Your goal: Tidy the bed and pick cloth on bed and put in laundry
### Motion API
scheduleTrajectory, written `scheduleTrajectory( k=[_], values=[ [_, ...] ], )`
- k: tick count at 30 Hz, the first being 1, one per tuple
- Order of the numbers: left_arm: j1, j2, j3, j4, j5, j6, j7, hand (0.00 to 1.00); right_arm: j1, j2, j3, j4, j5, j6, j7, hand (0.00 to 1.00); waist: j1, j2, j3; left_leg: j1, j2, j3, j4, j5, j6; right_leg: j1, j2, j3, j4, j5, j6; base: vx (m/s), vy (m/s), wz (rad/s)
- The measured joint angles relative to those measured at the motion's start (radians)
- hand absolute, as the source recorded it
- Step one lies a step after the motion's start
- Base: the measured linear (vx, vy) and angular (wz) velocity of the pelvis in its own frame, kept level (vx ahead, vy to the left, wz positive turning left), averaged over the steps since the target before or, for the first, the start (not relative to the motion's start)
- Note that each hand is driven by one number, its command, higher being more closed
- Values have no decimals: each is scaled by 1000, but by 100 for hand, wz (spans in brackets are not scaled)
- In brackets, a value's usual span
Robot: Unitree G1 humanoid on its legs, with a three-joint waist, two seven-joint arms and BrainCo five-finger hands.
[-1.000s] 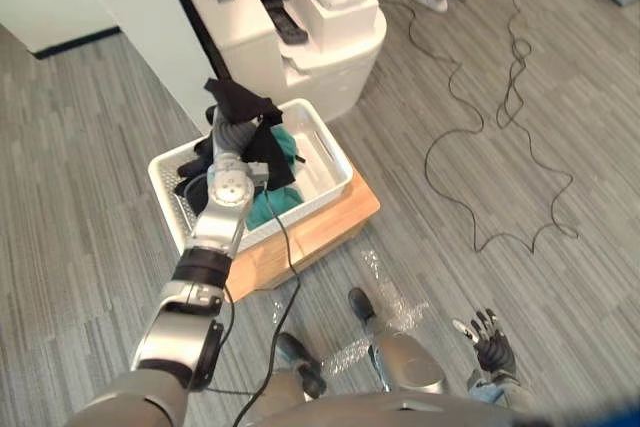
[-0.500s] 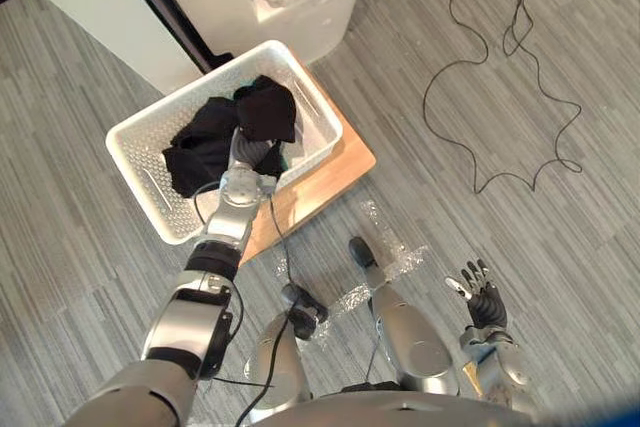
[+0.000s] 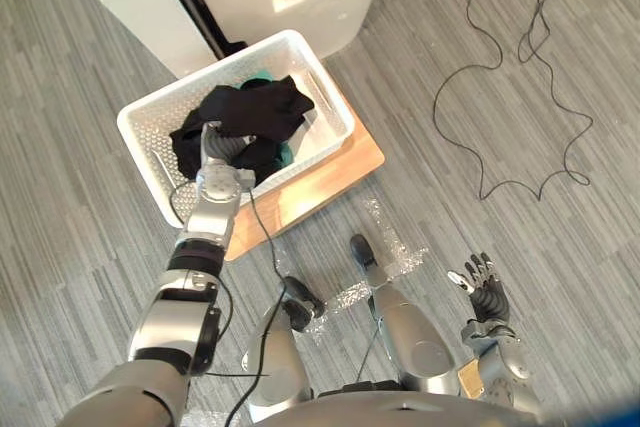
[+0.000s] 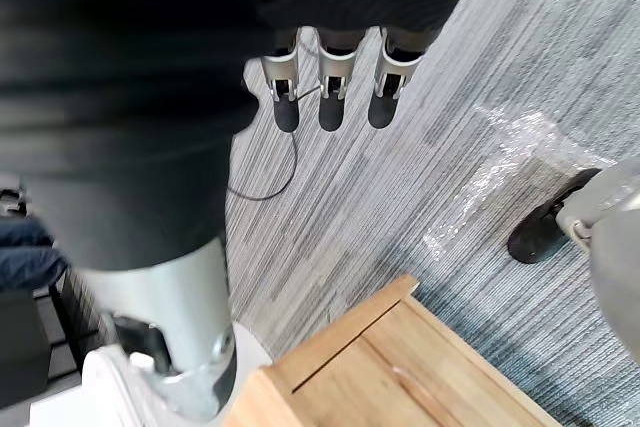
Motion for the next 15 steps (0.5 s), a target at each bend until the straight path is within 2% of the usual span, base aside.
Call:
scheduleTrajectory(
  k=[3, 4, 5, 7, 8, 9, 12, 14, 15],
  values=[
    [0, 13, 0, -53, 28, -6, -3, 0, 8, 0, 1, -12, -2, 1, -2, 0, 7, -1, -1, 13, -11, -29, -15, 7, -1, 27, -9, -36, 3, -11, -2, 72, -13, 35],
    [2, 16, 0, -86, 37, -8, -9, 0, 21, 0, 1, -18, -3, 1, -3, 0, 26, -1, -1, 29, -19, -36, -27, 9, -3, 43, -14, -44, 6, -22, -5, 72, 2, 24],
    [6, 19, 0, -103, 37, -8, -11, 0, 27, 0, 3, -17, -4, 3, -4, 0, 29, -1, -2, 37, -28, -43, -40, 13, -3, 51, -19, -48, 8, -26, -6, 77, 9, 38],
    [26, 42, 0, -144, 37, -13, -37, 0, 39, 0, 10, -16, -11, 12, -12, 0, 29, -2, -7, 51, -42, -58, -62, 19, -2, 61, -26, -72, 25, -43, -5, 51, 15, 33],
    [43, 54, 2, -159, 34, -21, -54, 0, 46, 0, 16, -14, -11, 18, -19, 0, 38, -3, -16, 63, -46, -59, -72, 21, -4, 69, -28, -77, 27, -45, -6, 66, 23, 10],
    [58, 56, 2, -164, 30, -26, -67, 0, 53, 1, 20, -13, -11, 22, -21, 0, 49, -4, -30, 73, -54, -59, -86, 25, -6, 74, -31, -80, 27, -48, -8, 82, 31, 17],
    [139, 52, 2, -189, 15, -33, -110, 0, 87, 5, 23, -8, -11, 34, -26, 0, 53, -5, -99, 102, -88, -81, -148, 55, -10, 98, -50, -111, 27, -65, -5, 96, 27, 35],
    [200, 46, 4, -197, -23, -36, -150, 0, 99, 8, 23, 6, -12, 40, -36, 0, 54, -8, -128, 144, -103, -84, -185, 69, -14, 134, -57, -126, 27, -81, -8, 80, 16, 26],
    [273, 37, 15, -206, -65, -42, -190, 0, 109, 13, 26, 27, -13, 50, -42, 0, 61, -12, -165, 180, -115, -87, -221, 80, -20, 157, -58, -127, 27, -90, -8, 67, 11, 12]
  ],
)
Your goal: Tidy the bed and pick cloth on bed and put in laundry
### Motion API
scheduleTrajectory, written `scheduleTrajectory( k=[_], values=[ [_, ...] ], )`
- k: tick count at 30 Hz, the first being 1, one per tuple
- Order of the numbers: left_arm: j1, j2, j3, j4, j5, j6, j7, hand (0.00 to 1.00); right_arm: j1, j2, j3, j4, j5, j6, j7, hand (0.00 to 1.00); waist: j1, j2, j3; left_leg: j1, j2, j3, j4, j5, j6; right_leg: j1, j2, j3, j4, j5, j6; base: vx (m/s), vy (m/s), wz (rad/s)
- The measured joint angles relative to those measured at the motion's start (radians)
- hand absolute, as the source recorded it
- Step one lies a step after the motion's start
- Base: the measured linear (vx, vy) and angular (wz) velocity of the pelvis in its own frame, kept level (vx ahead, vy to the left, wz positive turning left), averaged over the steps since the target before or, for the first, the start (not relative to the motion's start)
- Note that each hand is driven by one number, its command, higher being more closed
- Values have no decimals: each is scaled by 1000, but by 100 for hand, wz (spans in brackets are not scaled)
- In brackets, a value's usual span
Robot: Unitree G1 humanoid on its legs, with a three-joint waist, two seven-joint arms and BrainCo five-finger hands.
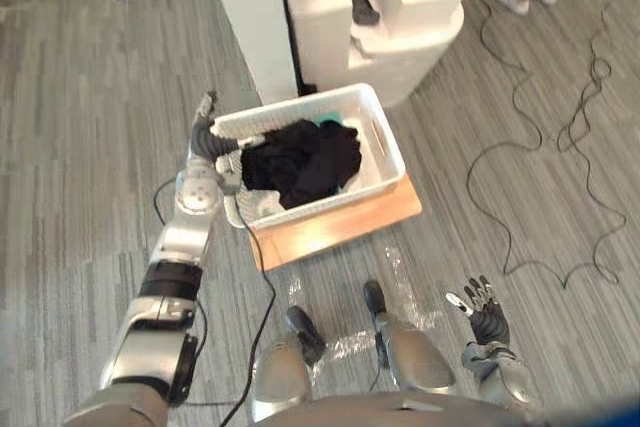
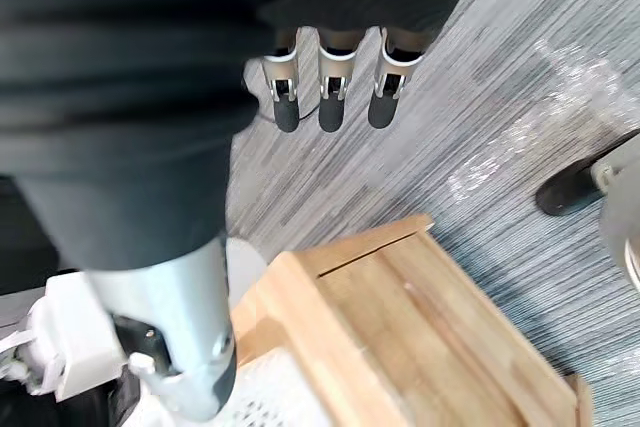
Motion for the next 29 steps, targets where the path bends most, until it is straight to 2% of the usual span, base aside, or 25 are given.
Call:
scheduleTrajectory(
  k=[3, 6, 8, 11, 14, 16, 17, 19, 23, 24, 26, 29],
  values=[
    [91, -37, 30, -1, -53, -9, -31, 0, 4, 0, 8, 47, -1, 12, -4, 0, 3, -2, -40, 37, -28, -21, -57, 27, -1, 28, -14, -17, -3, -17, 0, 54, 0, 20],
    [203, -99, 50, -1, -146, -45, -52, 0, 4, -1, 5, 108, -22, 35, -5, 0, 9, 5, -69, 84, -51, -33, -121, 60, -1, 57, -19, -32, -4, -27, 0, 16, -1, 21],
    [311, -182, 56, 19, -237, -58, -56, 0, 11, -1, -7, 158, -40, 54, -2, 0, 12, 12, -97, 121, -72, -58, -174, 86, 1, 87, -30, -61, -5, -50, -3, -1, -14, 35],
    [423, -271, 54, 112, -264, -63, -30, 0, 10, 0, -25, 229, -100, 66, 7, 0, 20, 19, -141, 153, -89, -83, -239, 116, -1, 106, -34, -93, -2, -65, -1, -15, -15, 31],
    [495, -319, 64, 237, -272, -71, -14, 0, -4, -2, -33, 292, -160, 65, 30, 0, 33, 20, -163, 186, -97, -112, -281, 135, -6, 139, -36, -128, 0, -78, -3, -21, -15, 32],
    [523, -344, 86, 303, -267, -79, -34, 0, -6, -3, -34, 305, -189, 63, 46, 0, 47, 25, -168, 193, -98, -122, -282, 135, -6, 155, -38, -138, -1, -83, -4, -31, -8, 23],
    [538, -359, 108, 343, -263, -85, -51, 0, -11, -3, -35, 320, -201, 64, 53, 0, 47, 15, -181, 195, -100, -136, -282, 135, -6, 165, -42, -151, -3, -89, -1, -25, -1, 28],
    [566, -373, 140, 414, -252, -93, -80, 0, -25, -5, -40, 342, -249, 68, 70, 0, 48, 23, -190, 200, -103, -145, -283, 134, -6, 169, -46, -164, -4, -96, 1, -8, 8, 20],
    [588, -387, 213, 515, -191, -98, -101, 0, -46, -3, -60, 372, -273, 103, 99, 0, 51, 21, -194, 213, -106, -163, -283, 130, -6, 199, -52, -182, -8, -105, -1, 13, 15, 15],
    [594, -388, 226, 539, -146, -100, -100, 0, -48, -2, -68, 381, -273, 117, 112, 0, 55, 25, -195, 217, -107, -163, -283, 128, -6, 201, -53, -183, -7, -105, -1, 30, 18, 4],
    [603, -394, 246, 552, -101, -97, -101, 0, -51, -5, -74, 392, -272, 126, 123, 0, 59, 30, -198, 222, -108, -164, -283, 125, -6, 203, -53, -184, -7, -106, -1, 20, 7, 3],
    [601, -399, 273, 561, -12, -51, -102, 0, -60, -12, -78, 412, -273, 129, 130, 0, 60, 35, -202, 223, -109, -184, -283, 124, -7, 216, -56, -203, -9, -112, -1, 46, 3, 13]
  ],
)
